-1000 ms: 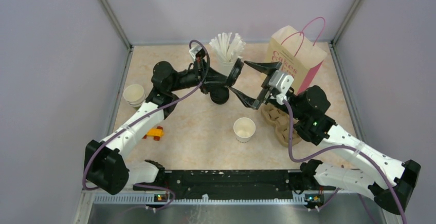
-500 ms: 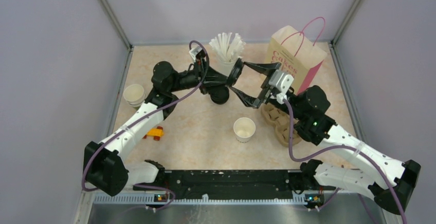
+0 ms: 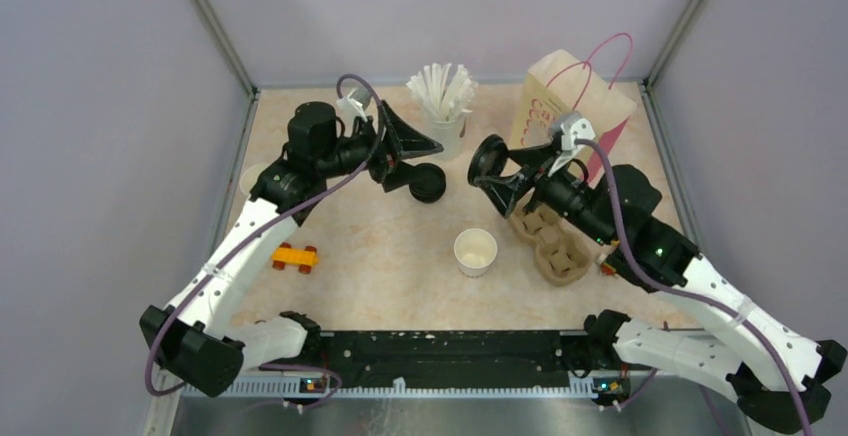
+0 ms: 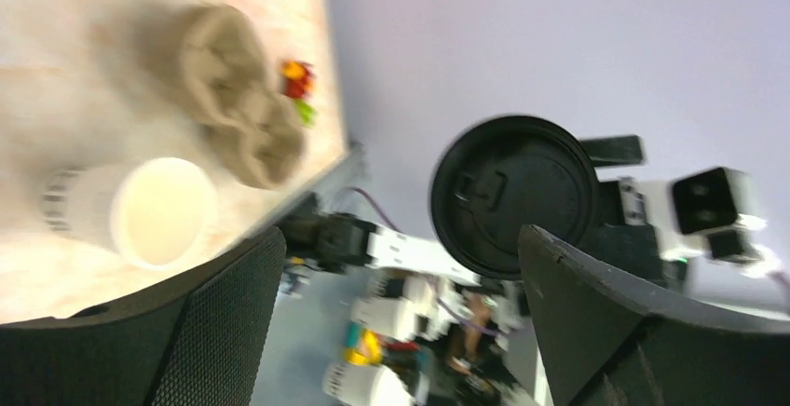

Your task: Pack the takeout coffee

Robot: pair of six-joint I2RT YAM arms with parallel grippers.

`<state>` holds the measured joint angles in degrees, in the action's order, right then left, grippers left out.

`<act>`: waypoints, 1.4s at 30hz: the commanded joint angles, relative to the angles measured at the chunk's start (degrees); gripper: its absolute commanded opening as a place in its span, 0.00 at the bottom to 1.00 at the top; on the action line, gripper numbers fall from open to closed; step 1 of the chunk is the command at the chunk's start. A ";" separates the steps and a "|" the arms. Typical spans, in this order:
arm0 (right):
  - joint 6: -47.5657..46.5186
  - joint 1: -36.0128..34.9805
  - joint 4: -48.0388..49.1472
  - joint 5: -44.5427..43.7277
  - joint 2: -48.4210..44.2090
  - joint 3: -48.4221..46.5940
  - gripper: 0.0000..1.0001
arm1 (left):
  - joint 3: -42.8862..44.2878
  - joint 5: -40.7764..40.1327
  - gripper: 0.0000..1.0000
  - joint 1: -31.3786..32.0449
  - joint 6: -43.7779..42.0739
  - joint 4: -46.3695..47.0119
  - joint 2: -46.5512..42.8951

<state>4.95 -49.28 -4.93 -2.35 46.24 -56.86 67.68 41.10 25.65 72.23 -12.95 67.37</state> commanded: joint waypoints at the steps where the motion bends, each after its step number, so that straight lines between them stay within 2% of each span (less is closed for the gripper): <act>1: 15.07 -0.26 -25.97 -4.77 2.53 -7.63 0.74 | 3.80 -16.25 0.99 -0.53 -20.57 -22.77 -1.33; 7: 22.58 -0.28 -43.66 -4.62 10.18 -13.08 0.73 | -3.16 -23.39 0.99 -1.02 -25.94 -24.38 -4.30; 15: 25.15 -0.30 -54.90 -2.58 23.18 -18.97 0.71 | -11.61 -27.83 0.99 -1.77 -27.97 -23.45 -8.69; 24: 26.48 -0.29 -55.01 -2.07 29.42 -20.42 0.68 | -16.15 -26.80 0.99 -2.96 -27.84 -23.45 -11.04; 42: 24.36 -2.16 -60.39 -2.51 42.12 -28.75 0.68 | -16.35 -23.99 0.99 -3.44 -29.32 -22.39 -8.67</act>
<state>30.00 -49.65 -62.41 -3.66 86.91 -81.58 51.64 16.64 22.55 44.23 -37.56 58.52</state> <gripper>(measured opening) 0.733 0.987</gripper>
